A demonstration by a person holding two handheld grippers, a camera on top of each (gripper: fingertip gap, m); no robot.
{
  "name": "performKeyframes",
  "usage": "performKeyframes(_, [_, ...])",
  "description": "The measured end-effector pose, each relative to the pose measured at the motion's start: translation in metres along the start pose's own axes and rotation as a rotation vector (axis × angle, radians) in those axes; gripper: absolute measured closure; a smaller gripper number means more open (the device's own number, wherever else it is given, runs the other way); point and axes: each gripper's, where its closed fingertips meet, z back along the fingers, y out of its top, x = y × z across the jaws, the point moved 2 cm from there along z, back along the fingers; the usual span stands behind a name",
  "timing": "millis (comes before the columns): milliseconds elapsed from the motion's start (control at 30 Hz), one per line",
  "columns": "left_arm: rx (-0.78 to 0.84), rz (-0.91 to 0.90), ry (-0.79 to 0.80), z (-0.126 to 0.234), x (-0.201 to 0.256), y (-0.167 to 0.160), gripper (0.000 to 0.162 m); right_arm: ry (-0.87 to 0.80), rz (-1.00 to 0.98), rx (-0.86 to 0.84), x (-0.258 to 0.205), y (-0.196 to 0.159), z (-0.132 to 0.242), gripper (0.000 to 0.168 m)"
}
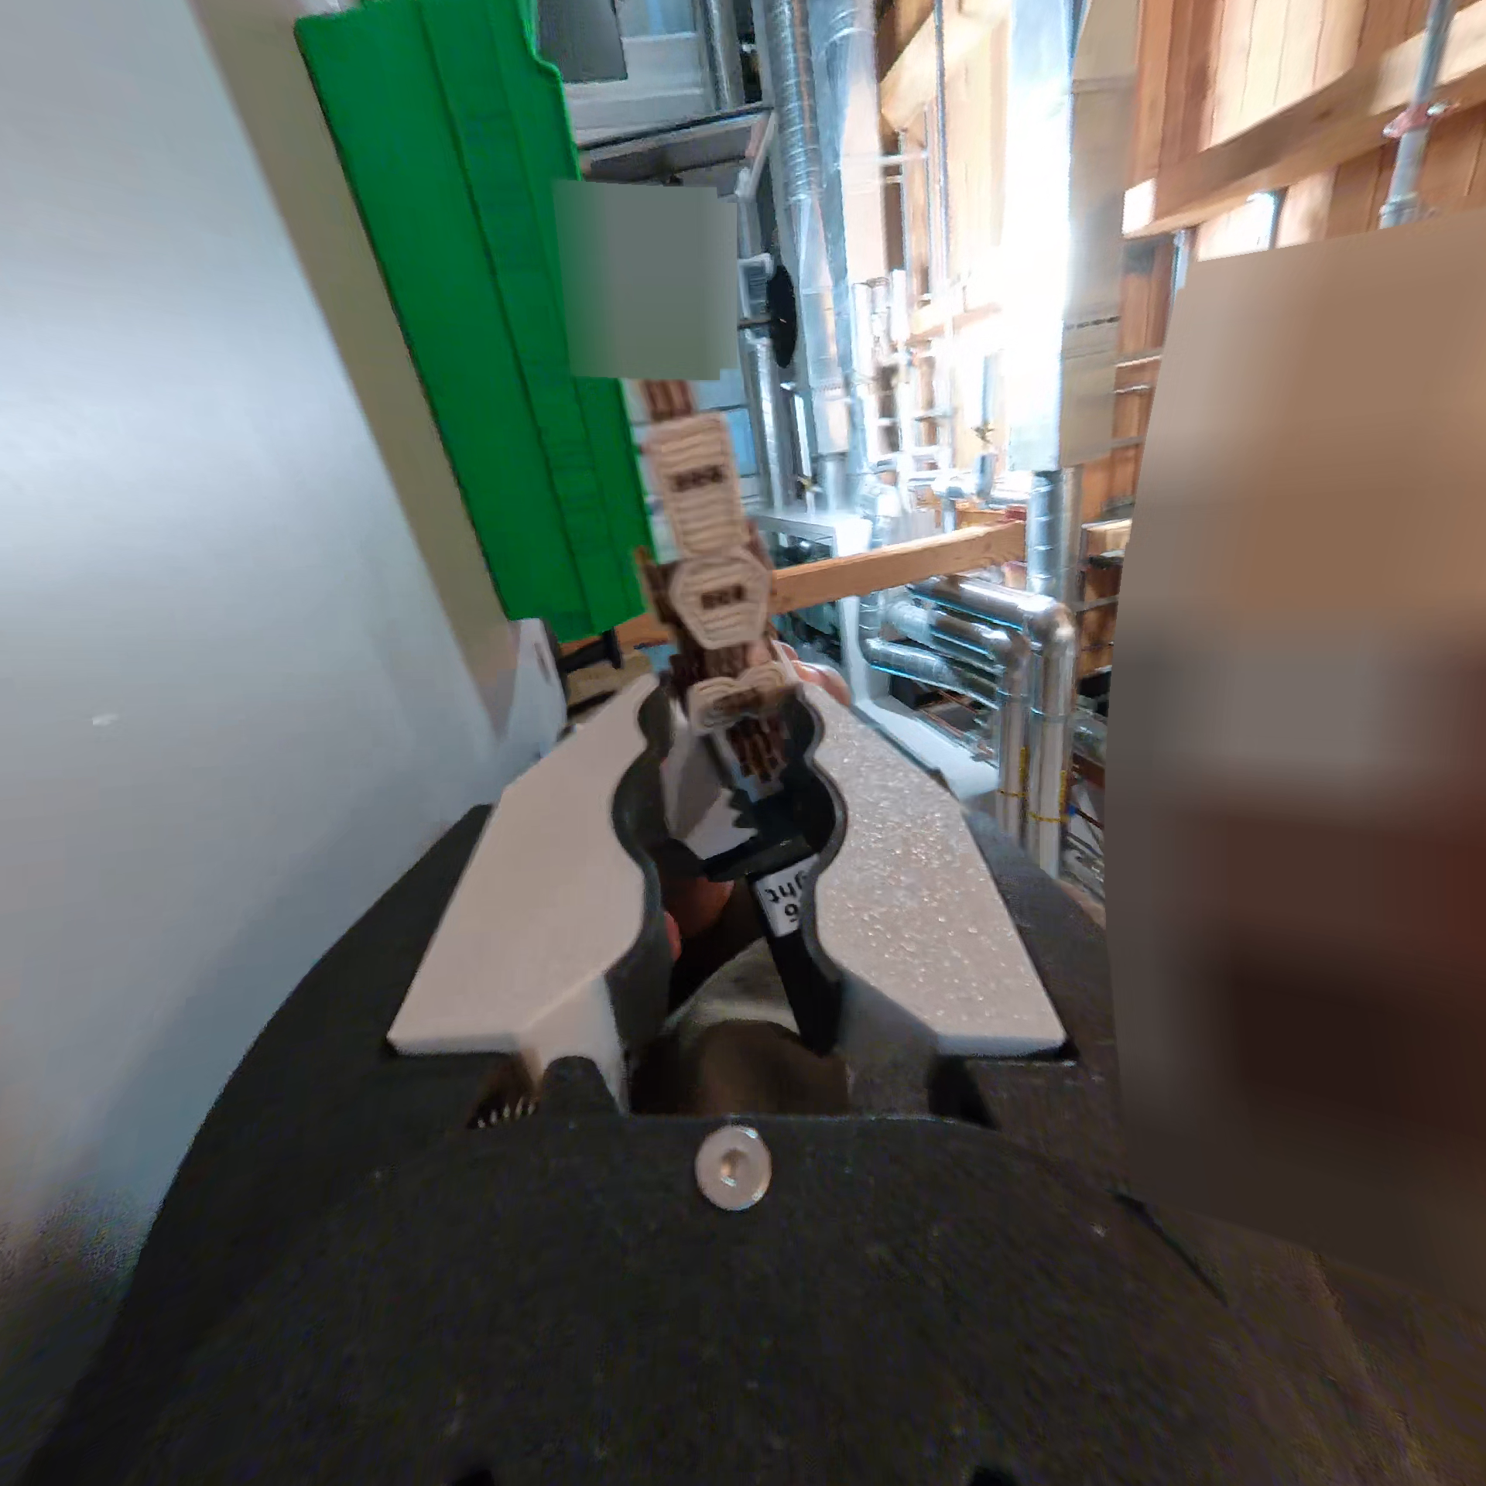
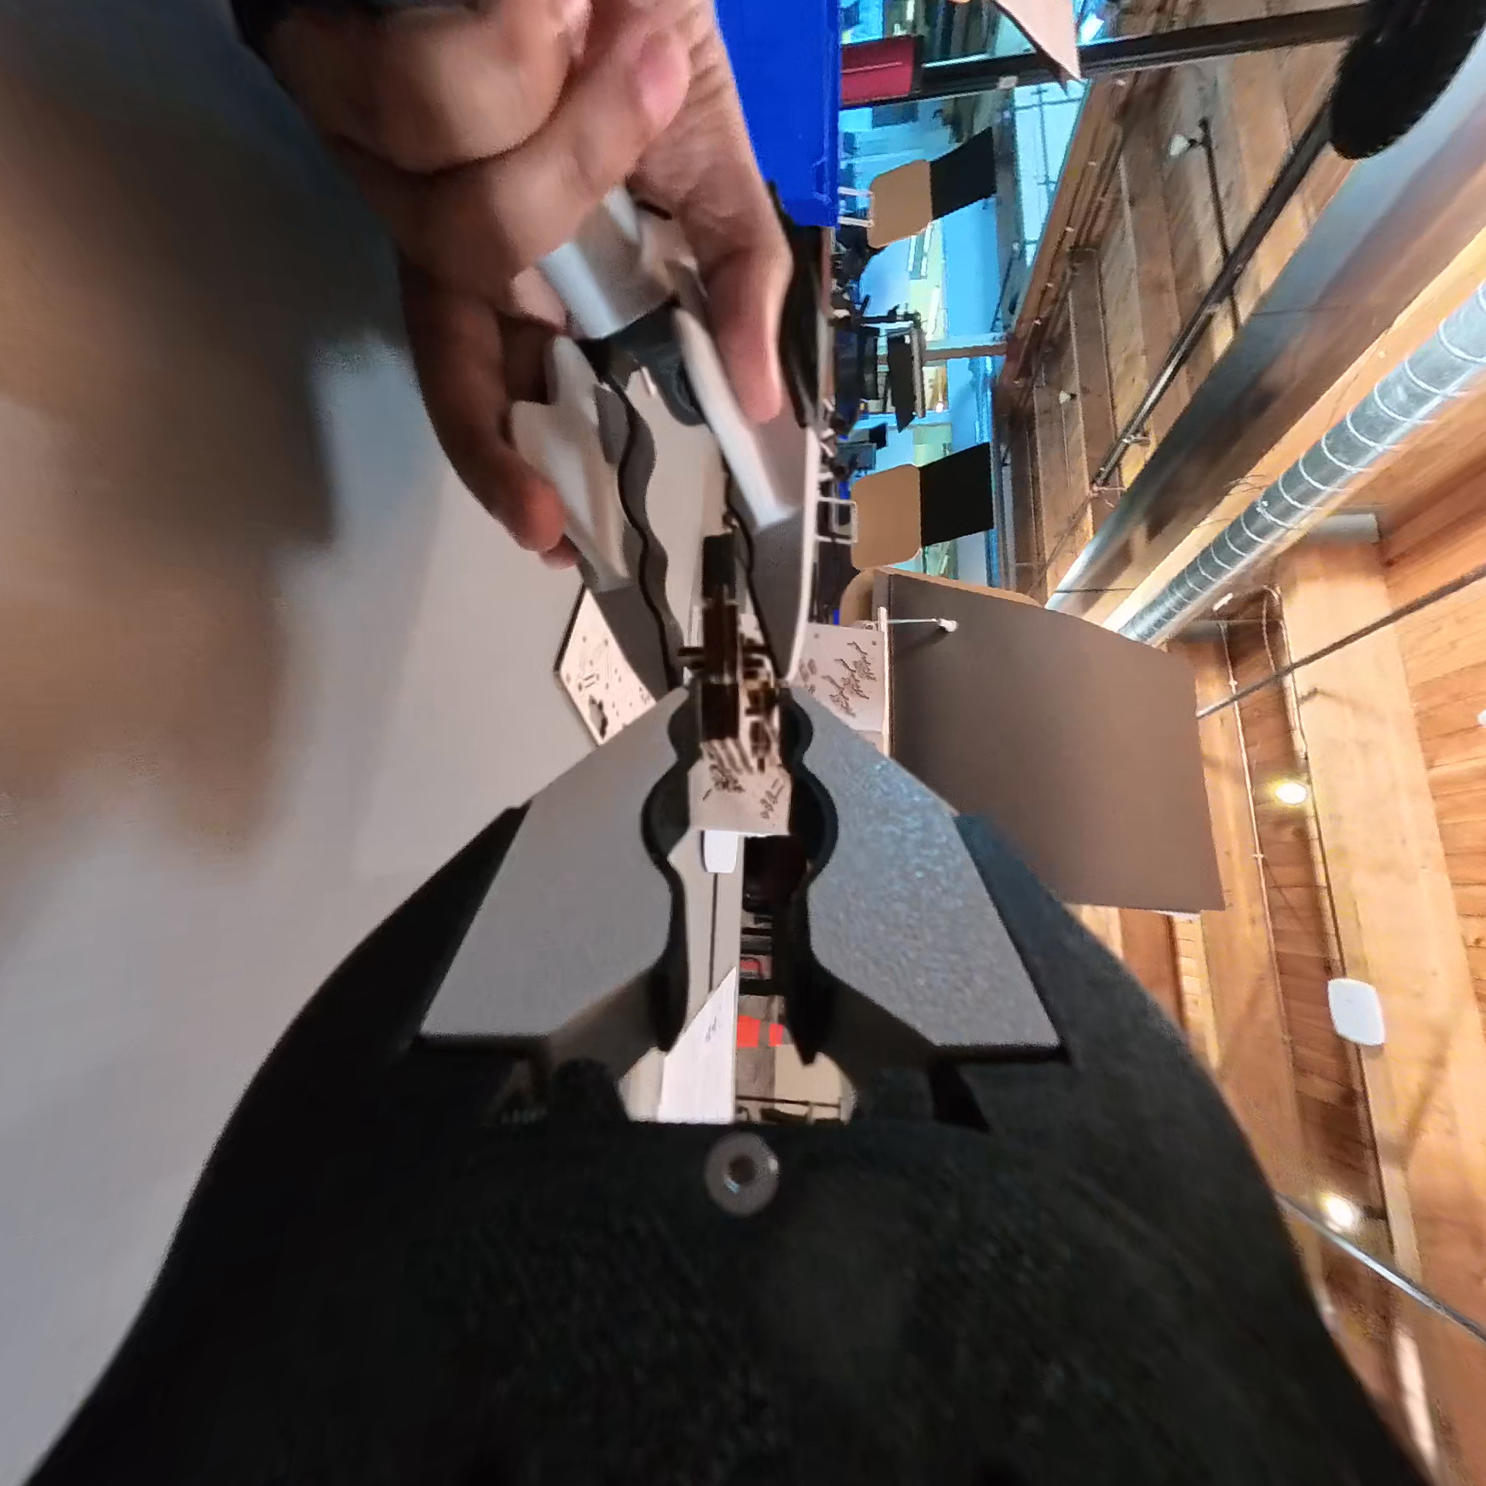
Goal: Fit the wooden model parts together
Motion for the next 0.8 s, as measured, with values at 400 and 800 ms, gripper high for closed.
performKeyframes(400, [0.054, -0.353, 0.136, 0.010, 0.005, 0.020, 0.139, 0.201, -1.080, 0.092, 0.005, -0.046, -0.003, 0.123])
performKeyframes(800, [-0.244, -0.802, 0.309, -0.001, -0.005, -0.011, 0.139, 0.671, -1.884, 0.373, 0.005, -0.025, 0.005, 0.126])
